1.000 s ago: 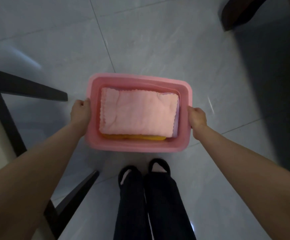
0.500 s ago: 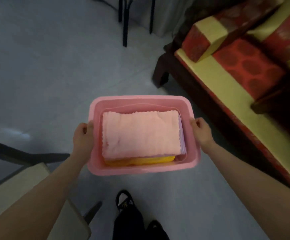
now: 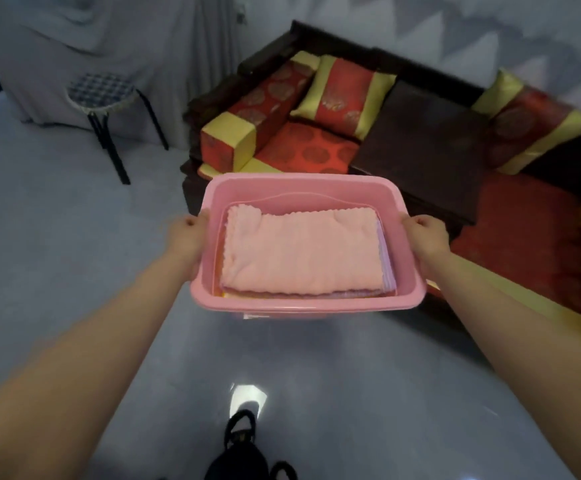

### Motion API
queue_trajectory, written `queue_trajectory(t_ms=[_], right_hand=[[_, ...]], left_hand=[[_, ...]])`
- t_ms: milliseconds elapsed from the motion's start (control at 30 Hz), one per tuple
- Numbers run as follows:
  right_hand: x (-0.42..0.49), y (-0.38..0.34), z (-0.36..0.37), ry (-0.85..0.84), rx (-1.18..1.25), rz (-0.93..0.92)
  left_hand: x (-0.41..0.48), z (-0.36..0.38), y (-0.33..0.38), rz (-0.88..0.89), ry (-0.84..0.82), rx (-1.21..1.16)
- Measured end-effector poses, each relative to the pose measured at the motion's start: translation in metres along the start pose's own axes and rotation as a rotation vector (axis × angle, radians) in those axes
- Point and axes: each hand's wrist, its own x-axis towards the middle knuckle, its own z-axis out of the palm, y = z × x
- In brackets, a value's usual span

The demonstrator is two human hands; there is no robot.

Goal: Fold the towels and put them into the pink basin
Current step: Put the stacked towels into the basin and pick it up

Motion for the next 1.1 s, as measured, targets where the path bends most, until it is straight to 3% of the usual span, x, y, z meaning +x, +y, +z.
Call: queue_trajectory(t_ms=[433,700,867,1100], right_hand=[[0.067,0.017,-0.163,0.314,0.201,0.178],[0.167,0.012,-0.209,0.399,0.253,0.201],[0.253,0.001,-0.218,0.422,0.268,0.195],[0.349,0.001,-0.193,0.329,0.268,0.266]], left_hand=[[-0.004,0.17,0.153,0.059,-0.44,-0.024],[0.017,0.28,0.216,0.06,-0.488,-0.012],[0.048,0.35,0.249,0.07,-0.436,-0.039],[0.107,0.415,0.263,0.011,-0.38,0.008]])
